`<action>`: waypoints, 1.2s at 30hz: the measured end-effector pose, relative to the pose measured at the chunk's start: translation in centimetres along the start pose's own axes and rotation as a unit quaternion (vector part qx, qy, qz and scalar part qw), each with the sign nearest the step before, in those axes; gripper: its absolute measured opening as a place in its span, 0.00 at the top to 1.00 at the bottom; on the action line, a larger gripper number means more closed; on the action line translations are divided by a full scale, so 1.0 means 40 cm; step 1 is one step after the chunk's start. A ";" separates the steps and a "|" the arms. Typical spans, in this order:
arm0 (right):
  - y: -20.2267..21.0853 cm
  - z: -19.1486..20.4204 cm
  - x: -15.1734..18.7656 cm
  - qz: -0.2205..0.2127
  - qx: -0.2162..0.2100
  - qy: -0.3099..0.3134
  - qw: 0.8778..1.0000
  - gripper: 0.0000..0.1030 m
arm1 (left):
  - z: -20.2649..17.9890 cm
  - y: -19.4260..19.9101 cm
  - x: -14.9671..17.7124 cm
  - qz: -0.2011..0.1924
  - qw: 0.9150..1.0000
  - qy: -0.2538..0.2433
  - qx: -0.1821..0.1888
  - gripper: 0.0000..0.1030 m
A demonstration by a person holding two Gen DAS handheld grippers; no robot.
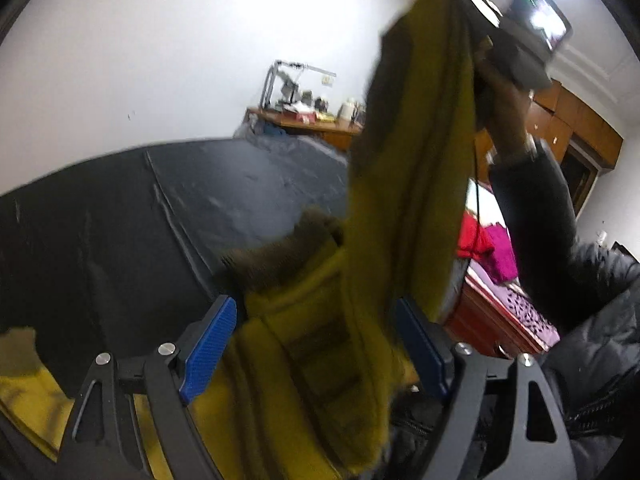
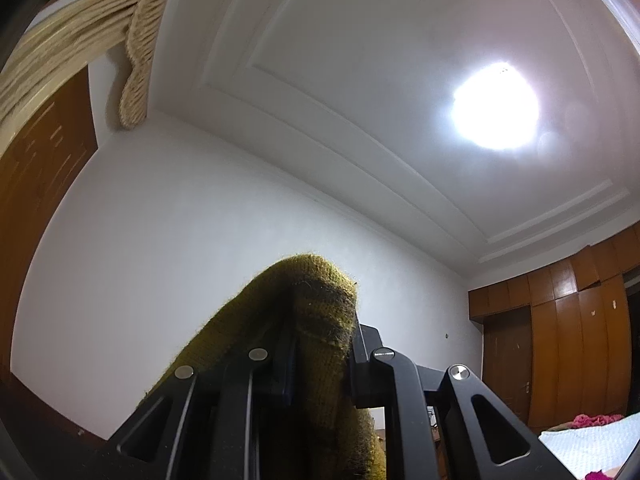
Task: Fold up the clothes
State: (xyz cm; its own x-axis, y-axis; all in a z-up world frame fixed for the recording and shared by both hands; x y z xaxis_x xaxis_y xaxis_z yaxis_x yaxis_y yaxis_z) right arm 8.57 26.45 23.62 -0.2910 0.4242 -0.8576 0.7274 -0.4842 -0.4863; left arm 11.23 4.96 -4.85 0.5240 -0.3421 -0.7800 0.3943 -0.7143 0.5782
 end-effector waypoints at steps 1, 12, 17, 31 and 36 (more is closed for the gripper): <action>-0.013 0.013 -0.001 0.002 -0.001 0.006 1.000 0.83 | -0.012 -0.003 0.012 0.007 1.000 0.001 0.005 0.18; -0.071 0.053 -0.020 0.001 -0.007 0.008 1.000 0.82 | -0.075 -0.136 0.130 0.094 0.994 0.050 0.038 0.89; -0.034 -0.015 -0.022 -0.022 0.021 0.009 0.999 0.82 | 0.024 -0.100 0.088 0.042 0.993 0.109 -0.016 0.92; 0.003 -0.181 0.063 -0.011 0.070 -0.028 0.997 0.83 | 0.172 0.418 -0.329 -0.309 0.898 0.117 -0.291 0.93; -0.035 -0.160 0.034 -0.018 0.072 -0.030 0.997 0.82 | 0.092 0.547 -0.374 -0.384 0.863 0.100 -0.312 0.93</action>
Point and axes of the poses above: each gripper's, at about its wrist camera, not at the fingertips, and y roughly against the way its jaws point, z to its left, x to its underside, the point moved 8 cm from there along -y, roughly the way its jaws point, and after that the axes turned 2 degrees about -y, right-handed, at the moved point
